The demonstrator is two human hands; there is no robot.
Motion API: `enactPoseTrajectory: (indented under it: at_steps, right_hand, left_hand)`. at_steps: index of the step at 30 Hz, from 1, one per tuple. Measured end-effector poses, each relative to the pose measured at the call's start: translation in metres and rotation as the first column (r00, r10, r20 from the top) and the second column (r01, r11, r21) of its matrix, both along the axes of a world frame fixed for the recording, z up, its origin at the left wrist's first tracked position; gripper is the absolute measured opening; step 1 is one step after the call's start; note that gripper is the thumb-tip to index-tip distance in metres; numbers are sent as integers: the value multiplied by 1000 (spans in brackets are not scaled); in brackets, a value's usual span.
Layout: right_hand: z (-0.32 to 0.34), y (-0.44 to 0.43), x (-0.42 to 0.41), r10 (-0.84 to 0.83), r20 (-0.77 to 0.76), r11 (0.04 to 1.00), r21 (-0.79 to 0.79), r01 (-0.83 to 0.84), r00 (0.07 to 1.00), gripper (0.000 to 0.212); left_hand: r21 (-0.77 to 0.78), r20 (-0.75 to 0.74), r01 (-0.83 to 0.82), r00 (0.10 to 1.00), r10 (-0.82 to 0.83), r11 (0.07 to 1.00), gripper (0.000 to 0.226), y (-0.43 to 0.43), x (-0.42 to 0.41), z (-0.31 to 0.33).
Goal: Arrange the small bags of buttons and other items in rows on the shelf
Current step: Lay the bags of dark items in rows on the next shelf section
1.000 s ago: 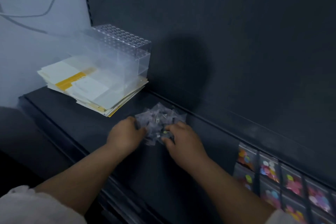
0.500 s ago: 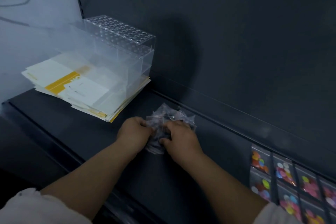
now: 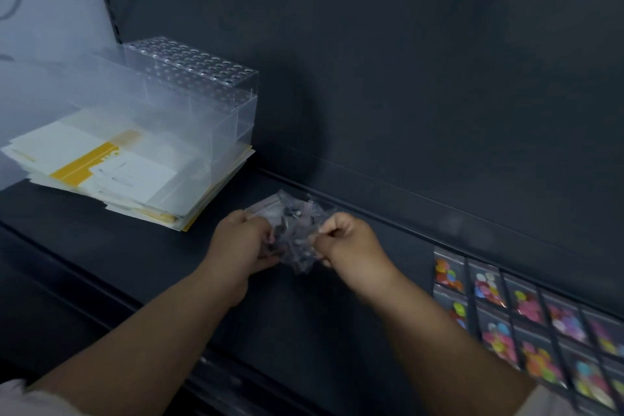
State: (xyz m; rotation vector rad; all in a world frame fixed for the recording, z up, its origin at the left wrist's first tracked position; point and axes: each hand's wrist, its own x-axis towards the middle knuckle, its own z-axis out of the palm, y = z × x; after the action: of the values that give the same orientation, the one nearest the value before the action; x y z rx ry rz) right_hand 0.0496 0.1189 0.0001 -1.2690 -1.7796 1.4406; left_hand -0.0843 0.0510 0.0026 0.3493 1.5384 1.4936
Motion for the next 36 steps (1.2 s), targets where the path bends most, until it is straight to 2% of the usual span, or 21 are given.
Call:
enactPoseTrajectory:
  at_steps: [3,5,8,12,15,20,27,33,36]
  right_hand:
    - [12,-6,24,-122,-110,969,-226,94,986,18]
    - [19,-11,43,-193,-170,938,-322,130,966,23]
    - [29,-20,73,-276,-253,895,-420,151,927,35]
    - [40,-39,122,-350,-337,847,-513,142,874,27]
    - [43,-57,169,-426,-366,818,-546,179,828,22]
    - [41,-94,268,-583,-443,754,-606,252,681,19]
    - [44,-170,410,-668,-467,724,-588,361,579,21]
    - [42,-240,498,-709,-478,705,-507,497,518,34]
    - [41,-266,538,-748,-491,660,-480,578,446,54]
  left_hand:
    - [9,0,70,998,-71,997,24,2,17,9]
    - [21,-18,102,995,-102,995,23,3,32,13]
    - [17,-40,167,985,-166,986,16,3,58,19]
    - [26,5,264,965,-264,964,14,-1,104,25]
    - [42,7,354,935,-355,934,8,-9,148,29]
    - [51,-81,574,818,-570,817,18,-37,239,31]
    - [77,-88,696,718,-691,714,19,-87,381,36]
    - [108,-46,766,640,-767,633,12,-129,494,36]
    - [122,21,791,602,-798,599,5,-147,544,40]
